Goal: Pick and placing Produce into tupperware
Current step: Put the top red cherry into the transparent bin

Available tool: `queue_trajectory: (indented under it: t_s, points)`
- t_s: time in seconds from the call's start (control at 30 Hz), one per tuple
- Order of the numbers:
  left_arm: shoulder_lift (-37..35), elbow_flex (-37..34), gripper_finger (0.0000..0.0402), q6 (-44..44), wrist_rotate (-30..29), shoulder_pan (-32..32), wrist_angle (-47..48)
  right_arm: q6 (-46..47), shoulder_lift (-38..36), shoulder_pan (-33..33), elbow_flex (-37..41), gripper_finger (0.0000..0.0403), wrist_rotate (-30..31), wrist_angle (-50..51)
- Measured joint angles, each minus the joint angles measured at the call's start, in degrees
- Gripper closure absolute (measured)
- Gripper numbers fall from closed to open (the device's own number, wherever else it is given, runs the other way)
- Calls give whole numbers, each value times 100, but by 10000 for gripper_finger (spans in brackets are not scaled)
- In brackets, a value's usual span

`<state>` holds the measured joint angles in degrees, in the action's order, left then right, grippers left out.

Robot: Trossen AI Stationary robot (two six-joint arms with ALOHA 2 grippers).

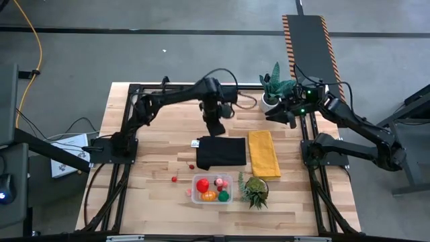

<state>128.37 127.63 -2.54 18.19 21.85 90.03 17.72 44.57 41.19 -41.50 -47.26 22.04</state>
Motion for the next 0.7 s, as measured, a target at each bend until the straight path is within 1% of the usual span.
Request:
queue_trajectory:
  t_s: [0.27, 0.4, 0.63, 0.7]
  points:
    - [-30, 0, 330, -722, 32, -925, -1, -70, -155, 2, -2, 231, -676, 0]
    - [-28, 0, 330, -1191, 31, -1335, 1, -153, -189, 2, -2, 231, -952, -3]
    - [-28, 0, 330, -1980, 89, -2004, -2, -173, -192, 0, -2, 231, -1638, -2]
    - [-28, 0, 330, -2174, 158, -2187, -5, -173, -192, 0, -2, 231, -1723, -2]
